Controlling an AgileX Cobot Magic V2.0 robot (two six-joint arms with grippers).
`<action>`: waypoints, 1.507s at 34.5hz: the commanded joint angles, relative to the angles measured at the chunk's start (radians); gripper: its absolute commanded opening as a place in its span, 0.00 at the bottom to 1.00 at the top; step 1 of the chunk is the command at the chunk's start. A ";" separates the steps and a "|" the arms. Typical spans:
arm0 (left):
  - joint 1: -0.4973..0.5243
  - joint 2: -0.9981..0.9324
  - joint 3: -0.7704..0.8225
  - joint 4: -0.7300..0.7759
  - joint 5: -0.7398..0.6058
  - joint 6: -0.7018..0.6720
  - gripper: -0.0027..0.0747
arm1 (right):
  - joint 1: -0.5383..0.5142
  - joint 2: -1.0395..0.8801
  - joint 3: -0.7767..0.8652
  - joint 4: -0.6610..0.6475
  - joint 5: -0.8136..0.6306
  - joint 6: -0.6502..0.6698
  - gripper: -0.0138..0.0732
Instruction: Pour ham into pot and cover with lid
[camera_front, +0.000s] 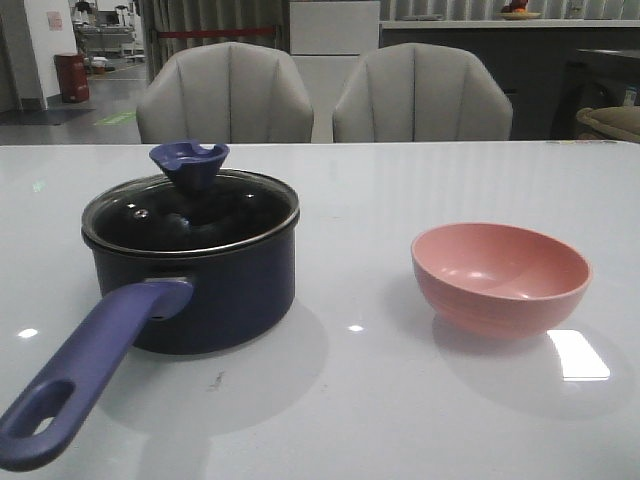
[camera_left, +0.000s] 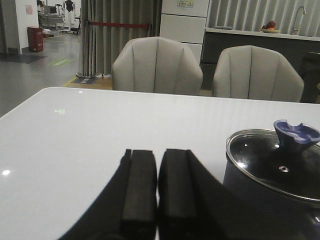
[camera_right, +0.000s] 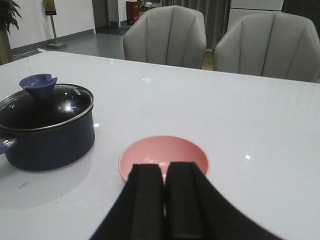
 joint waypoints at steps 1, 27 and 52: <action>0.003 -0.020 0.022 0.002 -0.080 -0.009 0.18 | 0.000 0.011 -0.027 0.004 -0.070 -0.009 0.35; 0.003 -0.020 0.022 0.002 -0.080 -0.009 0.18 | -0.056 0.006 0.039 -0.274 -0.146 0.077 0.35; 0.003 -0.019 0.022 0.002 -0.079 -0.009 0.18 | -0.147 -0.077 0.149 -0.349 -0.286 0.269 0.35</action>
